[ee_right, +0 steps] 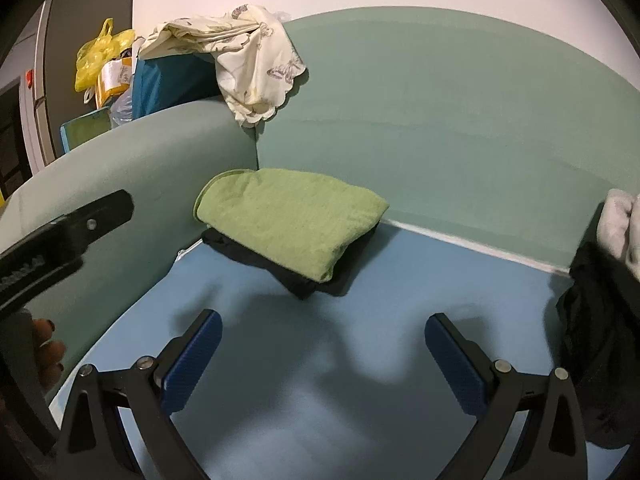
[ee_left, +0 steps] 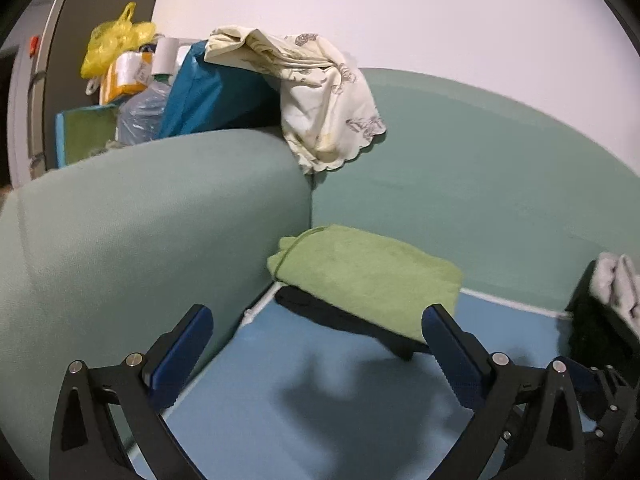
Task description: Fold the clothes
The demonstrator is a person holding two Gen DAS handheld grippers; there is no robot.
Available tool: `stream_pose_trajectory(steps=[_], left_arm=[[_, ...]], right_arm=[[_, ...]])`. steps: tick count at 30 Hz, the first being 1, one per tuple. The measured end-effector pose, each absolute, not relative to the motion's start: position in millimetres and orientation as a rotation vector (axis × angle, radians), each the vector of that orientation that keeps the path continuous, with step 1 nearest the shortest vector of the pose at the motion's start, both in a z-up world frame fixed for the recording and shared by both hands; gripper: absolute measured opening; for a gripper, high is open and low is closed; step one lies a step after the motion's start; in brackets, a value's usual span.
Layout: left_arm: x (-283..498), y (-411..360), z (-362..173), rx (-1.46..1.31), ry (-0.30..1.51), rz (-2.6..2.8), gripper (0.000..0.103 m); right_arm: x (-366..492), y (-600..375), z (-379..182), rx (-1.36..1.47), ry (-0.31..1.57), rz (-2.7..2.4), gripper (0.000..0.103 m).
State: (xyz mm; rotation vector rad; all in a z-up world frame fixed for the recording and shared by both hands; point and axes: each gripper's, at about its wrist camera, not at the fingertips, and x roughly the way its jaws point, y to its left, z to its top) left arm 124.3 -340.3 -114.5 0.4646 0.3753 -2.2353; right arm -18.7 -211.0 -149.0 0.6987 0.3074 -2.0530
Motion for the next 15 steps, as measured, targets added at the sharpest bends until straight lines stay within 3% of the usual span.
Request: stream_pose_trajectory(steps=[15], left_arm=[[120,-346,-126,0.506,0.422,-2.219,0.103]], right_arm=[[-21,-209,-149,0.713,0.3,-2.051,0.103]])
